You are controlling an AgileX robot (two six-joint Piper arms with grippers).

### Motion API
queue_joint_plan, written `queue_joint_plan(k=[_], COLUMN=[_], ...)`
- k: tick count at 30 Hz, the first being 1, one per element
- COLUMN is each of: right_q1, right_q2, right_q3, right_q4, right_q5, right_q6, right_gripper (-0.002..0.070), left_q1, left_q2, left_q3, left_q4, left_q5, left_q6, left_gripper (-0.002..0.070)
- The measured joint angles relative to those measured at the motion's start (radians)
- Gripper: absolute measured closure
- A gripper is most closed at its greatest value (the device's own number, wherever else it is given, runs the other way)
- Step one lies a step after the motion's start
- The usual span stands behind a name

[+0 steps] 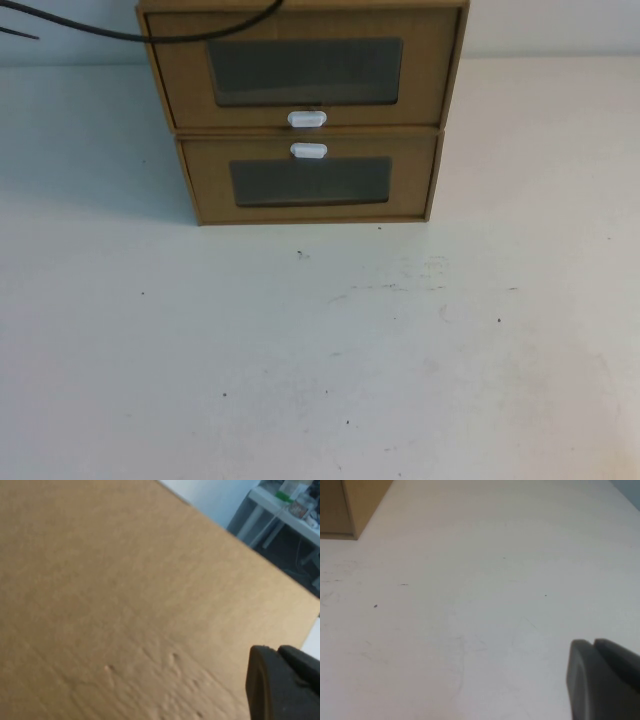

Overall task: Open the shoe box
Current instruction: 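Pull the top drawer of the cardboard box fully open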

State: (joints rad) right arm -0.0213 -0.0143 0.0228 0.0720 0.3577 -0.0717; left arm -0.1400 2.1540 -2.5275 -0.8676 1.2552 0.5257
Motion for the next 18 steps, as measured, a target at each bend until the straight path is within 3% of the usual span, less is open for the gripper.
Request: queue_joint_plan(k=[18], right_q1=[0.000], right_q2=[0.000], right_q3=[0.000], right_q4=[0.000], right_q5=[0.000], right_q6=[0.000], right_gripper=[0.0689], left_q1=[-0.010], left_q2=[0.062], left_q3=[0.000], left_q4=[0.058], left_q5=[-0.003], left_q6=[0.000], left_gripper=[0.0680])
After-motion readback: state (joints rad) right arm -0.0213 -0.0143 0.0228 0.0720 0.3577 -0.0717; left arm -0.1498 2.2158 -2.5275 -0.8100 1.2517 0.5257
